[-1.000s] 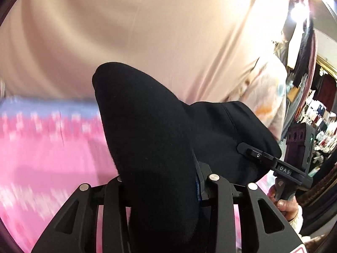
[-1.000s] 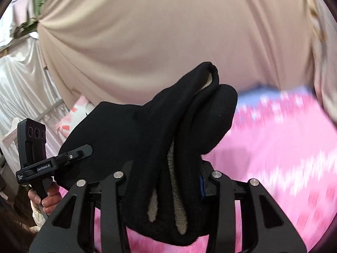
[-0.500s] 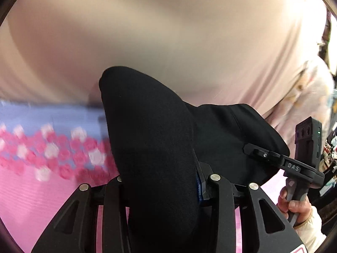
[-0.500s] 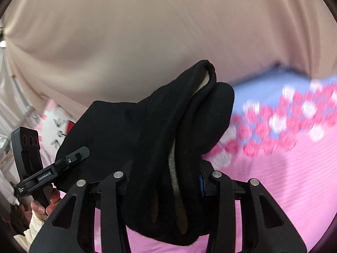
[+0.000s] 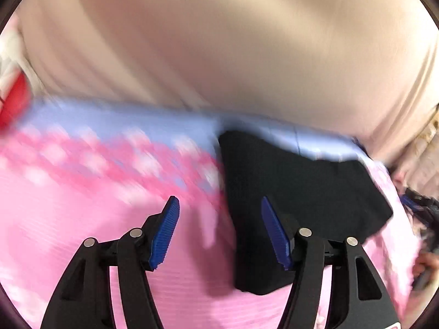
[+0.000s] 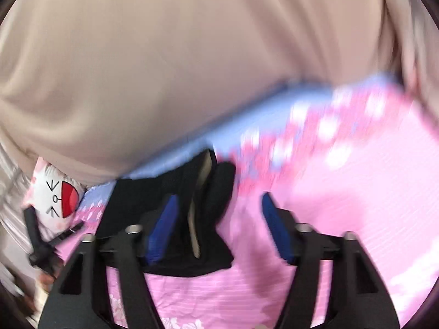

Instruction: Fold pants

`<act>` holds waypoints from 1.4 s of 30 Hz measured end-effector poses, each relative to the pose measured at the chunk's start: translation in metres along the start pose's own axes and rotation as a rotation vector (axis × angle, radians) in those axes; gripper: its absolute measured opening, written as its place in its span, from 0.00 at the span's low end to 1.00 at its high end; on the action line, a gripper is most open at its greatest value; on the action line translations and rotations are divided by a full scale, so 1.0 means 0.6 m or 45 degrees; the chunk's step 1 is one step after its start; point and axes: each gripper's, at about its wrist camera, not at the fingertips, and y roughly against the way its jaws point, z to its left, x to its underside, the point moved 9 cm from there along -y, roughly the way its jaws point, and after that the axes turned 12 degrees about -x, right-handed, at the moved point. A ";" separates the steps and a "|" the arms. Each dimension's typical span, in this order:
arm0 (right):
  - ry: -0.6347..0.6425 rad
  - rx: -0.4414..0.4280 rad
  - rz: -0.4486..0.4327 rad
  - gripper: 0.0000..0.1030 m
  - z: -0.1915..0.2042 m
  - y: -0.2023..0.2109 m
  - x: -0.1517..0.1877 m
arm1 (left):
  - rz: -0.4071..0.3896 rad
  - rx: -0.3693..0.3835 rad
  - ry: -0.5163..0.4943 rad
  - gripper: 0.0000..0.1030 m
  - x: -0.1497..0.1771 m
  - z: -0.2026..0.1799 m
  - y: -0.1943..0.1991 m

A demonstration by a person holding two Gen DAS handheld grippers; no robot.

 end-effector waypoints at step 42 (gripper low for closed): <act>0.208 0.140 0.099 0.21 0.106 -0.053 0.119 | 0.010 -0.397 -0.253 0.75 0.072 -0.115 0.030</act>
